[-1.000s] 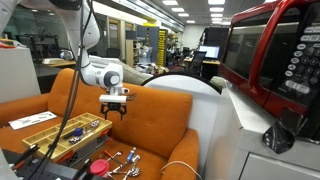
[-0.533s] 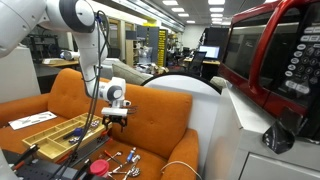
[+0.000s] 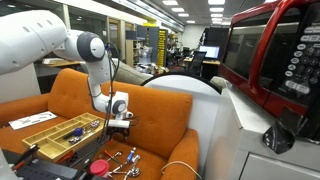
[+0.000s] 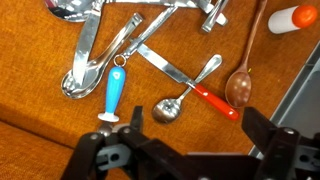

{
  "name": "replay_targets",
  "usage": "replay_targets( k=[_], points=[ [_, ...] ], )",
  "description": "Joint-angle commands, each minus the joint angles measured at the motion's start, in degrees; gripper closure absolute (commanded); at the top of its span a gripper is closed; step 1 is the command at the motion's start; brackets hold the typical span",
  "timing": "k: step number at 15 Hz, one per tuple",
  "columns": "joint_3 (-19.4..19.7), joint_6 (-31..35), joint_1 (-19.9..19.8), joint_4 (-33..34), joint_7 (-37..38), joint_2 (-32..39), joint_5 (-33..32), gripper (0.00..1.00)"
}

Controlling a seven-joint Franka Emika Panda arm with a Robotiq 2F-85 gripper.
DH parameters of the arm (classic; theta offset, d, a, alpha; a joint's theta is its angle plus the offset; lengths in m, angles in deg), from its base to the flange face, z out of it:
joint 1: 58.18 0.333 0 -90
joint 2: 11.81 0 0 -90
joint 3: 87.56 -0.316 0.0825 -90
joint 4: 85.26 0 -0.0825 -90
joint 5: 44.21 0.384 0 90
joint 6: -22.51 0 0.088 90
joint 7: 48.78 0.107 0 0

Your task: Put one spoon inside the tray

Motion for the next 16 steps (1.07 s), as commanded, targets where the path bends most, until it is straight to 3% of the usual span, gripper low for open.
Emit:
replay_targets(
  k=[1, 7, 12, 16],
  points=[
    [-0.64, -0.38, -0.91, 2.4, 1.7, 1.87, -1.79, 0.0],
    [-0.59, -1.0, -1.16, 6.33, 2.71, 4.83, -1.31, 0.0],
    [3.9, -0.86, 1.6, 10.35, 10.25, 9.31, -1.59, 0.0],
    [3.25, -3.1, 0.31, 15.96, 11.13, 13.64, -1.28, 0.0]
  ],
)
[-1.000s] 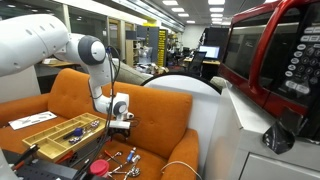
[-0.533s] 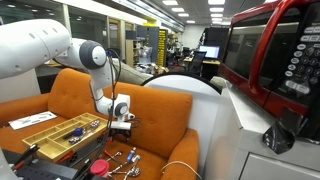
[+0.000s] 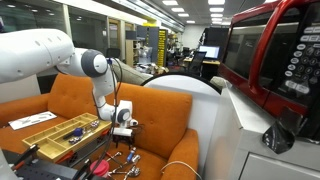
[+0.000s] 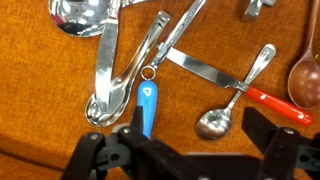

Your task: Put one spoon inside the tray

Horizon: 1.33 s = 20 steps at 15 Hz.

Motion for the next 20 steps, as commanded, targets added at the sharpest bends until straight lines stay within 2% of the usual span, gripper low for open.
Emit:
replay_targets(
  k=[1, 7, 14, 20],
  points=[
    [-0.11, -2.84, -0.17, 6.25, 1.81, 3.88, -0.81, 0.0],
    [0.74, -8.21, 0.29, 15.72, 2.1, 9.83, -1.49, 0.0],
    [1.52, -13.18, 1.08, 15.95, 1.73, 8.47, -4.11, 0.0],
    [-0.36, -14.07, -0.32, 16.67, -0.24, 8.47, -4.47, 0.0]
  ],
)
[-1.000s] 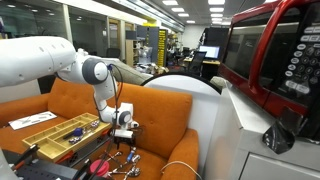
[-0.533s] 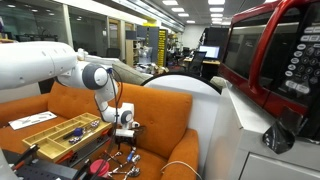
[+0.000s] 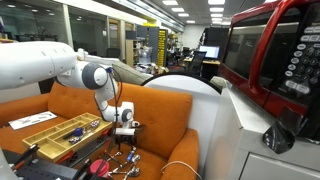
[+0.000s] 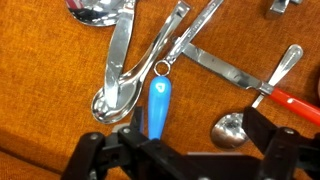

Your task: Put one spoon inside the tray

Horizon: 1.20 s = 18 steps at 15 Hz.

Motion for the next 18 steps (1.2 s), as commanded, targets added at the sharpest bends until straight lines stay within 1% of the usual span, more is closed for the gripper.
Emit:
replay_targets(
  k=[1, 5, 10, 12, 14, 18],
  points=[
    [-2.13, -1.04, -1.78, 1.11, -2.52, 0.0, 0.18, 0.0],
    [-4.94, 0.82, -3.65, 0.16, -5.18, 0.01, 1.31, 0.0],
    [-6.09, 1.87, -5.12, -1.09, -6.73, 0.21, 2.24, 0.0],
    [-5.96, 2.69, -5.4, -1.47, -6.69, 0.23, 2.26, 0.0],
    [-5.43, 5.23, -5.21, -1.98, -6.5, 0.24, 1.77, 0.0],
    [-4.63, 6.78, -4.86, -2.65, -5.27, 0.24, 1.59, 0.0]
  ],
)
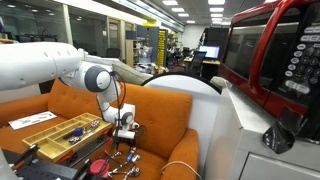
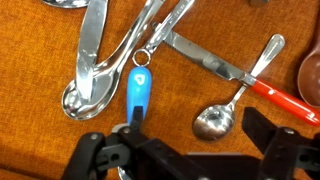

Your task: Put one spoon inside the tray

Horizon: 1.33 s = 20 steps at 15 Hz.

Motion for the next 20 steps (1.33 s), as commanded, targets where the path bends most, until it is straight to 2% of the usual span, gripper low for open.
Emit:
replay_targets(
  k=[1, 5, 20],
  points=[
    [0.61, 1.77, -0.11, -0.93, 0.02, 0.0, 0.25, 0.0],
    [1.42, 1.84, -0.72, -1.07, 0.15, 0.02, 0.25, 0.0],
    [0.14, 1.49, -3.99, -1.22, -1.3, 0.02, 1.12, 0.0]
  ],
)
